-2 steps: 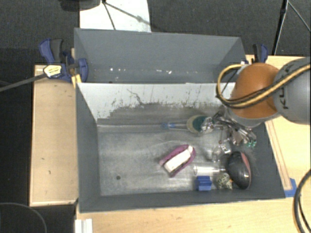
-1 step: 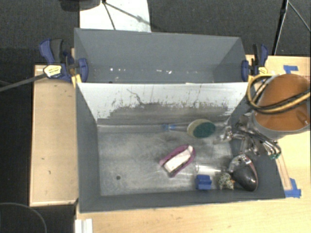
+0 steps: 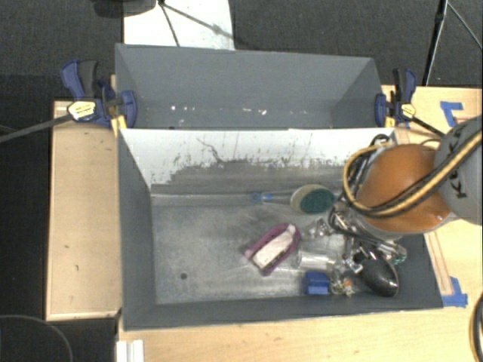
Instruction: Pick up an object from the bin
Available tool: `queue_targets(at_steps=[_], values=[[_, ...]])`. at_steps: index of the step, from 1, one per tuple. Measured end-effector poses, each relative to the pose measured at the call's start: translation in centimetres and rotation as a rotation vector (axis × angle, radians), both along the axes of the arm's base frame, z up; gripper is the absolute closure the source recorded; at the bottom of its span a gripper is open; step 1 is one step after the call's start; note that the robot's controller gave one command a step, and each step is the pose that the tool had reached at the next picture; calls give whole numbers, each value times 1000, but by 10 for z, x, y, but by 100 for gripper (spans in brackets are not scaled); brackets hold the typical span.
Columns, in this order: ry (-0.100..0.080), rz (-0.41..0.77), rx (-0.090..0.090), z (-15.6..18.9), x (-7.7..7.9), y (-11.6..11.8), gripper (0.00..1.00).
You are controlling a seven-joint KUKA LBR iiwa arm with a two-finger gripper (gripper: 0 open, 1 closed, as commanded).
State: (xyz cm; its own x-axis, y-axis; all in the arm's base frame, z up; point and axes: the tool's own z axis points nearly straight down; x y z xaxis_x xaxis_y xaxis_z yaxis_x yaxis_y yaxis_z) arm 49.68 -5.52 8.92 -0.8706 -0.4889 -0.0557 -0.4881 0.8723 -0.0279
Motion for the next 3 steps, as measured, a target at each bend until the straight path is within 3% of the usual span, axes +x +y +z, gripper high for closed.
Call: queue_targets(at_steps=[1,2,3], values=[[44,-99,2,-15,-12,65,0],[45,-185,5,-16,-14,110,0],[42,-180,6,-14,-12,110,100]])
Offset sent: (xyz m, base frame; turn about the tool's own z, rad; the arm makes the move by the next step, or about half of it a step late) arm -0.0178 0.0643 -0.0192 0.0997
